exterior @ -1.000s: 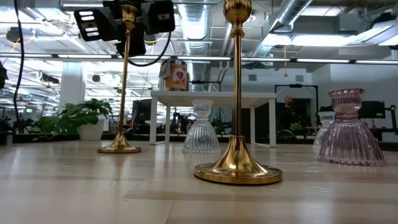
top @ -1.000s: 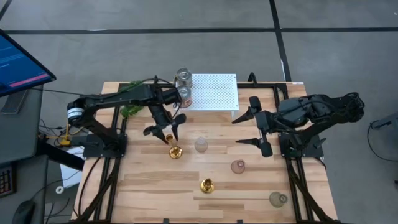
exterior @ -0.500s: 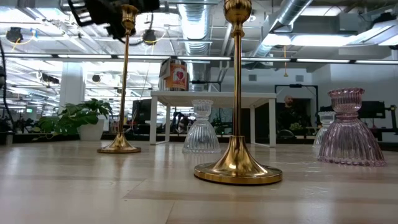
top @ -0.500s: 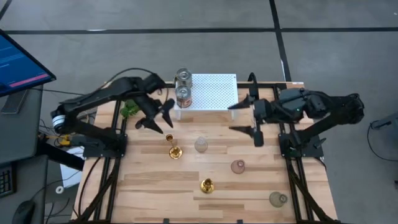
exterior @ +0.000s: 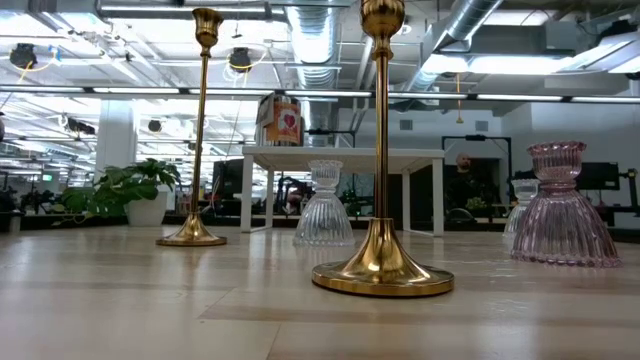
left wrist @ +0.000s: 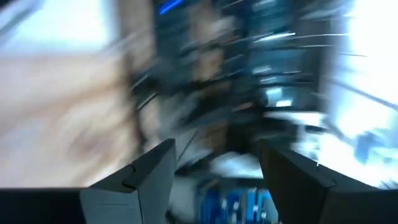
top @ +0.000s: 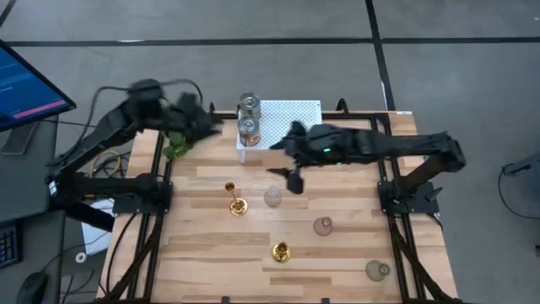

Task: Pick & Place candle stick holders
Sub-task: Put the left gold candle holder on the shelf

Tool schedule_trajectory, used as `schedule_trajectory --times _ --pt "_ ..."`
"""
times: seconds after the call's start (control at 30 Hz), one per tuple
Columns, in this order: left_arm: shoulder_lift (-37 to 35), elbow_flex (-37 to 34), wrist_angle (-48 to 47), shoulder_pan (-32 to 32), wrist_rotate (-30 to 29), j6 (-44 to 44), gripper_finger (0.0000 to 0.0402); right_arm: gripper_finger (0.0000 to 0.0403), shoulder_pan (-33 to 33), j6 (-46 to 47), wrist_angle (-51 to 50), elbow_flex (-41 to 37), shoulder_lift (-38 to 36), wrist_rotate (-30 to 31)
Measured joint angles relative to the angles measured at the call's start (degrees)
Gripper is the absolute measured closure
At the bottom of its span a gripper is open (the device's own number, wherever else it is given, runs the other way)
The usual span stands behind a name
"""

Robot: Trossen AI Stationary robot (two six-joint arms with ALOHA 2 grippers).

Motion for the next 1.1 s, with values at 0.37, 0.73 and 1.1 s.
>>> schedule_trajectory --times 0.37,0.73,1.1 --pt "-4.6 0.0 42.7 -0.1 -2.9 24.8 0.0244 0.0107 0.3 7.2 7.6 0.1 15.7 -6.3" --pt "-9.4 -0.1 25.9 -0.1 -1.7 44.6 0.0391 0.0107 0.8 9.2 19.6 0.1 23.3 -8.9" --pt "-13.3 -7.3 6.0 0.0 -33.0 60.4 0.0399 0.0107 0.2 8.6 19.1 0.1 23.5 -5.8"
